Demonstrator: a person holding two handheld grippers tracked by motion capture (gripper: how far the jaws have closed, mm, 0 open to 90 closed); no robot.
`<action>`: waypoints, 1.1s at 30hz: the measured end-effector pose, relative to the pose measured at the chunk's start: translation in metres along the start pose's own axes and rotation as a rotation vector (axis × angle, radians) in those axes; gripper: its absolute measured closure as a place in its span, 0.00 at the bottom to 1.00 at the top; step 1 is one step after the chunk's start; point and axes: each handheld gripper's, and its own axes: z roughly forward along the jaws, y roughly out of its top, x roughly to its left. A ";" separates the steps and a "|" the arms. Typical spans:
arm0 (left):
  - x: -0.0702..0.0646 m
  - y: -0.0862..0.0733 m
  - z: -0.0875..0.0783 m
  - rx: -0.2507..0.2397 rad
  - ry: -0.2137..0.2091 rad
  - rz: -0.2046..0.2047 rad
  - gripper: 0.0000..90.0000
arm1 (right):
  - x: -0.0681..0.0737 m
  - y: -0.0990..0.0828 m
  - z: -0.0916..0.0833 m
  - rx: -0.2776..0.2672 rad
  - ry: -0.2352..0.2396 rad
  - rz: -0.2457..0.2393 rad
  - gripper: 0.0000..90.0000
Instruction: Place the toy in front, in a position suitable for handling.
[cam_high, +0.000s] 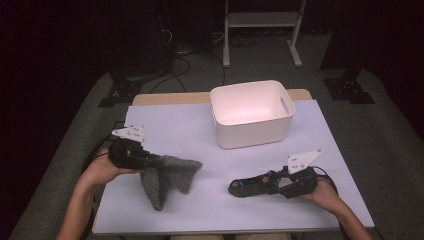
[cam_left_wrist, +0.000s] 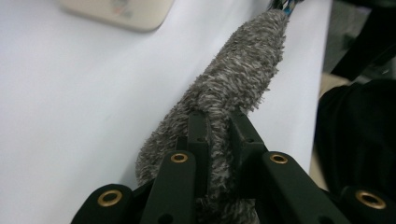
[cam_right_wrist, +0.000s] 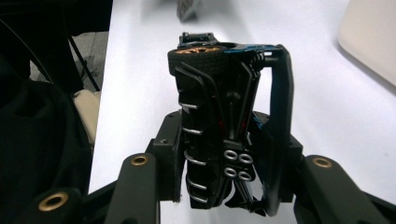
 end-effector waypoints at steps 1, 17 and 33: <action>0.002 -0.003 -0.004 0.013 0.018 -0.006 0.90 | 0.000 -0.002 0.000 0.000 0.001 0.004 0.62; 0.009 -0.036 0.070 0.016 -0.055 -0.064 0.83 | -0.001 -0.018 -0.002 0.059 -0.012 0.032 0.60; -0.009 -0.030 0.093 -0.005 -0.057 -0.035 0.62 | 0.005 0.005 0.013 0.170 -0.025 -0.035 0.55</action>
